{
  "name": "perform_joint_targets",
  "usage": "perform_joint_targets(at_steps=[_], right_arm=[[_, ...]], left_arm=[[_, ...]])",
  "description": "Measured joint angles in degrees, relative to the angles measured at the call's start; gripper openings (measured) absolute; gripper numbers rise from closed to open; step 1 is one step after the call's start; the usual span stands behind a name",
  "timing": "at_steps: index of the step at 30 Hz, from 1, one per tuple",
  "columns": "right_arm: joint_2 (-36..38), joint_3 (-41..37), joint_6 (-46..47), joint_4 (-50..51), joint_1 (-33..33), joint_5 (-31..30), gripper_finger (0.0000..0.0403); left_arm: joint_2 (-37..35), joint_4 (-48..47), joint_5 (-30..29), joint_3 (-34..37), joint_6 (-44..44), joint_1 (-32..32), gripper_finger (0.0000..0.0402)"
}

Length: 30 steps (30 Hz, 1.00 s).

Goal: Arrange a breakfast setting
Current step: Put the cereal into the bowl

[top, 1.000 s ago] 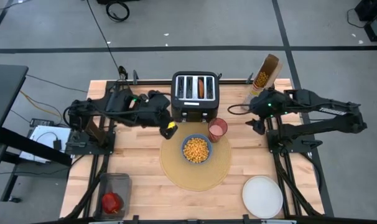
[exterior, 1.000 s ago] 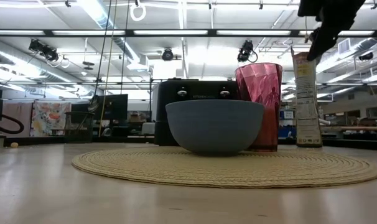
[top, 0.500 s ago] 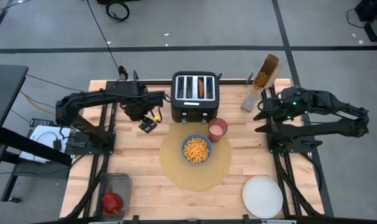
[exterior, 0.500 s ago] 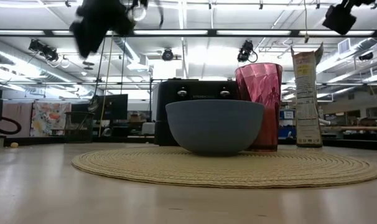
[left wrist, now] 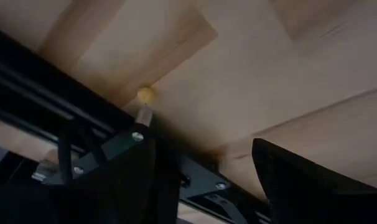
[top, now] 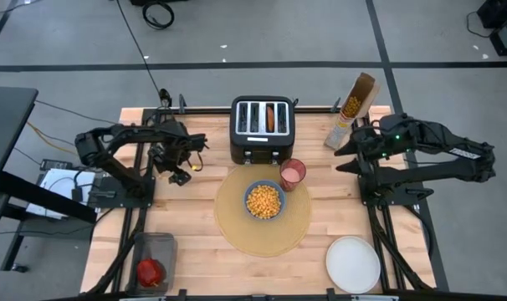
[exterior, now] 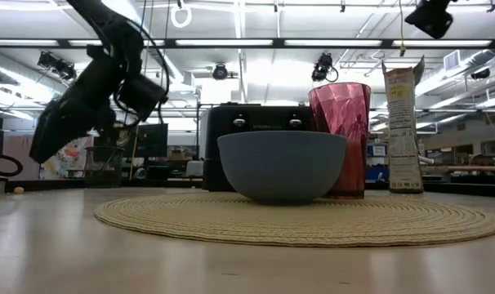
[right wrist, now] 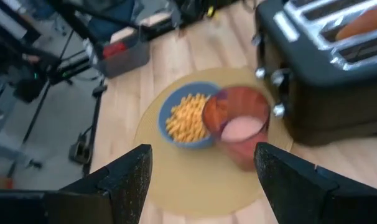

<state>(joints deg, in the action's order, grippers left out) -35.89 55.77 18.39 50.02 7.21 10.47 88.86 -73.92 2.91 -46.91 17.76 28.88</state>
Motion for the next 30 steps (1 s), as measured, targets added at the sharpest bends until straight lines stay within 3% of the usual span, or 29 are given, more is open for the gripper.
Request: perform_joint_targets(at_steps=[5,15,30], right_arm=[[-2.4,0.0,0.0,-6.2,0.0,-3.0,0.0285],[-8.2,0.0,3.4,-10.7,0.0,-0.9,0.0285],[-10.9,0.0,5.7,-12.2,0.0,2.7,0.0285]], left_arm=[[3.5,3.4,-0.5,2.3,-3.6,2.8,0.0253],[8.8,6.6,-2.1,6.5,-5.9,11.9,0.0194],[9.6,11.0,-5.6,7.1,-1.8,13.9,0.0186]])
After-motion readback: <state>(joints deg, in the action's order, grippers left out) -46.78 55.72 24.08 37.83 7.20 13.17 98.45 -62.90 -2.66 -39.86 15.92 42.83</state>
